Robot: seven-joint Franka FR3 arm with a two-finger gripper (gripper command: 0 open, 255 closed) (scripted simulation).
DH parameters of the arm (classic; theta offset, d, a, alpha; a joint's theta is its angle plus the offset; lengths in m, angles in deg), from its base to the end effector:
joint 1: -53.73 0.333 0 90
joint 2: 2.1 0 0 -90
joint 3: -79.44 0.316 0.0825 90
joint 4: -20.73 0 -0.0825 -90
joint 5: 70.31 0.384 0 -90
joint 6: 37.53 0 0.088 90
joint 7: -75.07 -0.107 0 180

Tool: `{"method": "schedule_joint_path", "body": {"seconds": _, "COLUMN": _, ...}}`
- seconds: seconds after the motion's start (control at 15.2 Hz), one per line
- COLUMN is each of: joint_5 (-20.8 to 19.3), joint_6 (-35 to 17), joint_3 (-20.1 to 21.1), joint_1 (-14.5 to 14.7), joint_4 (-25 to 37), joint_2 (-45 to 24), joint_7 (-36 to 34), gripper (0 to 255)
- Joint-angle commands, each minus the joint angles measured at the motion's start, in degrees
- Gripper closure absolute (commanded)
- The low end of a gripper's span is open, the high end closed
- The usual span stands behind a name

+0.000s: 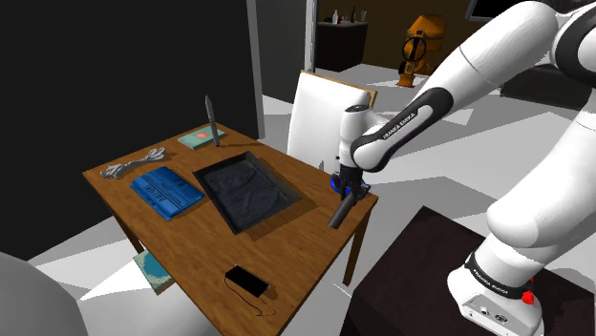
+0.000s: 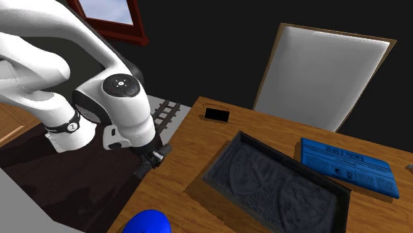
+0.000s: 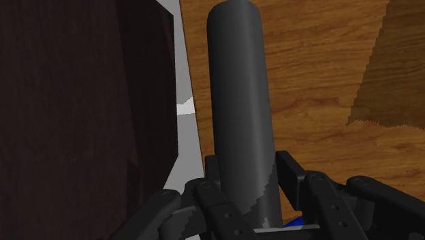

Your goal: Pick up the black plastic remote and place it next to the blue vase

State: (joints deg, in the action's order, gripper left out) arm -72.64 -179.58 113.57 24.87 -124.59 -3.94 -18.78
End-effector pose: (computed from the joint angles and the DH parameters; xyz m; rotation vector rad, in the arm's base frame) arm 0.4467 0.0426 0.2564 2.2359 -2.1089 -0.0765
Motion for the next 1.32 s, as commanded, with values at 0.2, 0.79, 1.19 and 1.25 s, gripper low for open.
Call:
{"method": "schedule_joint_path", "body": {"seconds": 0.2, "joint_5": -4.9, "joint_6": -3.9, "joint_3": -0.9, "joint_1": 0.2, "joint_4": -0.2, "joint_2": -4.6, "joint_7": -3.5, "gripper": 255}}
{"method": "schedule_joint_path", "body": {"seconds": 0.79, "joint_5": -14.7, "joint_6": -10.2, "joint_3": -5.3, "joint_1": 2.8, "joint_4": 0.5, "joint_2": -13.2, "joint_7": -10.6, "gripper": 255}}
{"method": "schedule_joint_path", "body": {"seconds": 1.19, "joint_5": -19.3, "joint_6": -13.0, "joint_3": -8.5, "joint_1": 5.1, "joint_4": 1.4, "joint_2": -17.4, "joint_7": -13.9, "gripper": 255}}
{"method": "schedule_joint_path", "body": {"seconds": 1.25, "joint_5": -19.3, "joint_6": -13.0, "joint_3": -8.5, "joint_1": 5.1, "joint_4": 1.4, "joint_2": -17.4, "joint_7": -13.9, "gripper": 255}}
